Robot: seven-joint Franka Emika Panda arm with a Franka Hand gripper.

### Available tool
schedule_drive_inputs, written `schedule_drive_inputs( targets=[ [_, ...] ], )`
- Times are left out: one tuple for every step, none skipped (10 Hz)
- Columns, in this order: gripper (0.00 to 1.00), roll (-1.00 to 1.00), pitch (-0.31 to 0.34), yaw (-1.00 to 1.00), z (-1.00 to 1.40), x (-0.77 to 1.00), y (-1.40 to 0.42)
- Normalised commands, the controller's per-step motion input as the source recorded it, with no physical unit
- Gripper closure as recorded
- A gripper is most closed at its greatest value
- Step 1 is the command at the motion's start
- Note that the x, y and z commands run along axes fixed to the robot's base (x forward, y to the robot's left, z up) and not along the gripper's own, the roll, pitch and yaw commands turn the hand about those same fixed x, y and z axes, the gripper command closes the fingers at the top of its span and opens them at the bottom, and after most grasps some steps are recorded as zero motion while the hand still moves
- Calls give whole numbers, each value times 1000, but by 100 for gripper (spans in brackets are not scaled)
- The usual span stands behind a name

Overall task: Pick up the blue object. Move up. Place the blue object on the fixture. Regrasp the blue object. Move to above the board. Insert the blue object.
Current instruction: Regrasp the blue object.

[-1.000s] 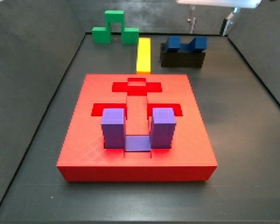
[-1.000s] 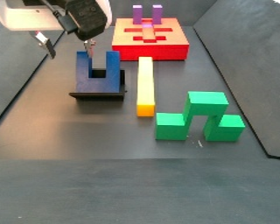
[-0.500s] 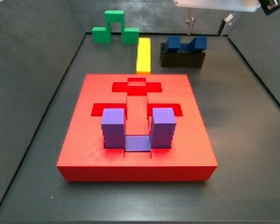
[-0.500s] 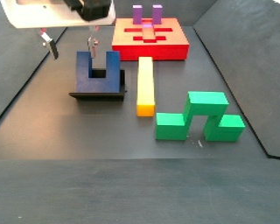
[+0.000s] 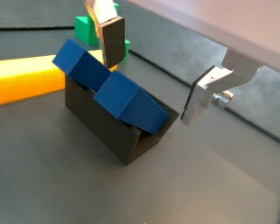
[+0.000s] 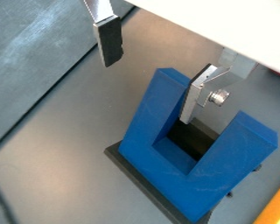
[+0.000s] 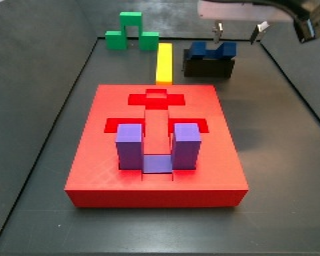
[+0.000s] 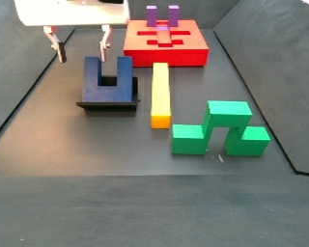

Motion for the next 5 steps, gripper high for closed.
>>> schedule_drive_inputs(
  targets=[
    [0, 886, -49, 14, -117, 0, -149],
    [0, 889, 0, 11, -106, 14, -117],
    [0, 883, 0, 0, -151, 0, -51],
    [0, 789, 0, 0, -160, 0, -6],
    [0, 797, 20, 0, -217, 0, 0]
  ],
)
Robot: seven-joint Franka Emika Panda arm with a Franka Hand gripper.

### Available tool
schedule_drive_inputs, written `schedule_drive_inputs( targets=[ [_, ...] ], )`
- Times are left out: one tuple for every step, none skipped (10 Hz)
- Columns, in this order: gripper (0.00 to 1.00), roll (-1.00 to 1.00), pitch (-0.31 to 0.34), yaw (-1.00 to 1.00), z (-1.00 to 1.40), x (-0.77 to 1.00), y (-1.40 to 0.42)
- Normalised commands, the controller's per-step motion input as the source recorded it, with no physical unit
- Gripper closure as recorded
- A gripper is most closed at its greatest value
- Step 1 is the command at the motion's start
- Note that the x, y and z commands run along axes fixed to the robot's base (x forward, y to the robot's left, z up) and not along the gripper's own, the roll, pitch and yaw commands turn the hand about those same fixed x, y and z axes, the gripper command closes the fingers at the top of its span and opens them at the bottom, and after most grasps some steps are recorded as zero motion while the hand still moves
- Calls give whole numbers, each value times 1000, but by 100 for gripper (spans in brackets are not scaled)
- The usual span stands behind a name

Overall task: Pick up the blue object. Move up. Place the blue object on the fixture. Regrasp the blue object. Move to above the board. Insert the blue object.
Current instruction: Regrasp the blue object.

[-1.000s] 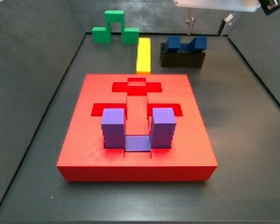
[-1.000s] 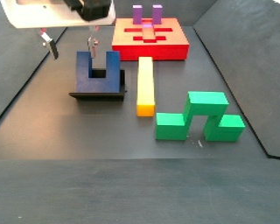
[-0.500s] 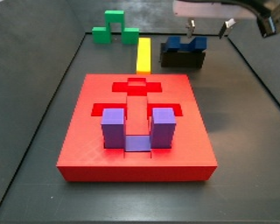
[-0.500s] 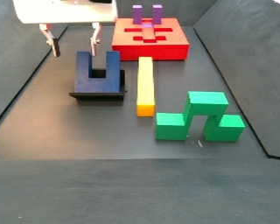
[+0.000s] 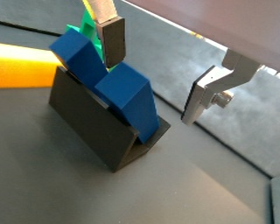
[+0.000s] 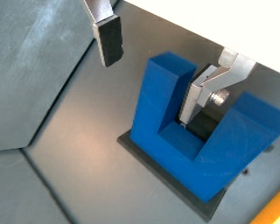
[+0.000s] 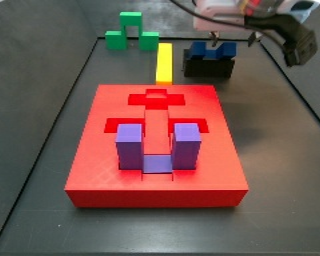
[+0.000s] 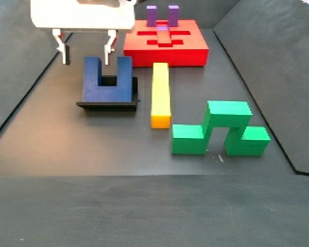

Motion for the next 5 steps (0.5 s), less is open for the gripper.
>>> schedule_drive_inputs(
  targets=[
    [0, 831, 54, 0, -197, 0, 0],
    [0, 803, 83, 0, -166, 74, -29],
    [0, 777, 86, 0, -126, 114, -63],
    [0, 800, 114, 0, -129, 114, -71],
    [0, 794, 114, 11, -131, 109, -97]
  ],
)
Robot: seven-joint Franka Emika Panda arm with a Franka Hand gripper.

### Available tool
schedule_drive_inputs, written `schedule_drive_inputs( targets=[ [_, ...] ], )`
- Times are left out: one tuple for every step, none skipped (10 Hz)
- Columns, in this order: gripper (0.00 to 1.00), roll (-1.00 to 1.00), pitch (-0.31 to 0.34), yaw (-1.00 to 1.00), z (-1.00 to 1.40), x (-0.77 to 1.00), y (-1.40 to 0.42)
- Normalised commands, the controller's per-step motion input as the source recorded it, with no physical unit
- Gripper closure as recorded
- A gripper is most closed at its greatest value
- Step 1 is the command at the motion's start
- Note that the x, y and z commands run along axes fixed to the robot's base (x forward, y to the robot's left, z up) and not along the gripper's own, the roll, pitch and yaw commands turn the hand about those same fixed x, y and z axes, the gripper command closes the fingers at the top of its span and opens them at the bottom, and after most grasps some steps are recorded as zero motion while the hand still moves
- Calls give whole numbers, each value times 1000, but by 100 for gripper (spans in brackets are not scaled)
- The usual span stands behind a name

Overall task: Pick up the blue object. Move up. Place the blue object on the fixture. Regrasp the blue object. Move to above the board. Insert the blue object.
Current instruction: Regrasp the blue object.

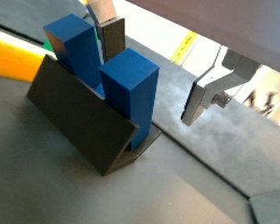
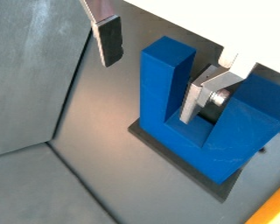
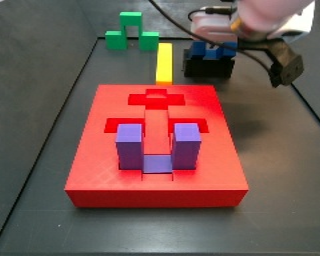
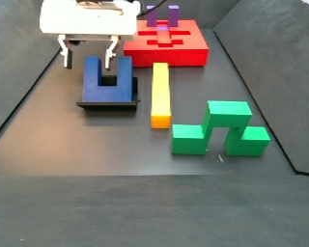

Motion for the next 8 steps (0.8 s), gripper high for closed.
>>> schedule_drive_inputs(
  targets=[
    [0, 669, 103, 37, -100, 149, -203],
    [0, 254, 0, 111, 0, 94, -220],
    [0, 26, 0, 29, 0, 0, -134],
    [0, 151, 0, 23, -46, 0, -11],
    [0, 260, 0, 40, -103, 0, 0],
    [0, 223, 0, 46, -163, 0, 0],
    [0, 103, 0, 43, -146, 0, 0],
    [0, 0, 0, 37, -29, 0, 0]
  ],
)
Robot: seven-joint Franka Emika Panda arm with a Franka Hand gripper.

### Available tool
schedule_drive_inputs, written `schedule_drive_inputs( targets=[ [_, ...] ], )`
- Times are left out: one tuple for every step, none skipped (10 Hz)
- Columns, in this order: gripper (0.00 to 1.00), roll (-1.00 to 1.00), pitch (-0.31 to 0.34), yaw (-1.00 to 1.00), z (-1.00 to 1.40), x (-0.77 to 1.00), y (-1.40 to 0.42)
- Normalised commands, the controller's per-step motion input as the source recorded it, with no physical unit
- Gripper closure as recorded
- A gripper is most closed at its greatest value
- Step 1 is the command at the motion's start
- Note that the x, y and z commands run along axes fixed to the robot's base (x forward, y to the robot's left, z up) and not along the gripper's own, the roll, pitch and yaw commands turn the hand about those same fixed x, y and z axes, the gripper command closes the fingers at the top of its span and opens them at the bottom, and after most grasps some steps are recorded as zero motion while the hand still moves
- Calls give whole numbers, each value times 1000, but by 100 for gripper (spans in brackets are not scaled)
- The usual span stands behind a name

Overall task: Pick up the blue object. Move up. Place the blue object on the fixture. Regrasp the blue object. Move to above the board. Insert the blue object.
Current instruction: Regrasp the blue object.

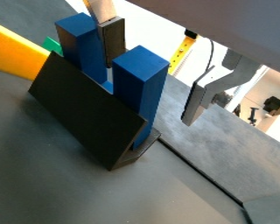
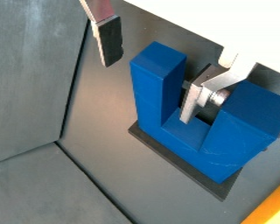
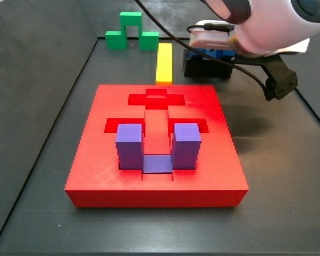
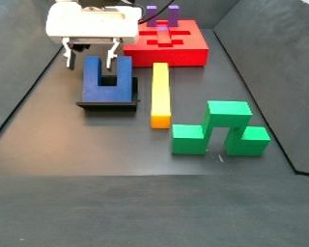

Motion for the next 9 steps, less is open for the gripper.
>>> schedule_drive_inputs(
  targets=[
    [0, -83, -3, 49, -6, 0, 0],
    [0, -189, -46, 60, -60, 0, 17],
    [0, -246, -77, 69, -111, 0, 34],
    [0, -197, -51, 77, -80, 0, 29],
    [0, -160, -3, 86, 0, 0, 3],
    [0, -14, 0, 0, 0, -14, 0],
    [0, 0, -34, 0, 0, 0, 0],
    [0, 40, 0, 0, 0, 0, 0],
    [0, 129, 0, 0, -6, 0, 0]
  ],
)
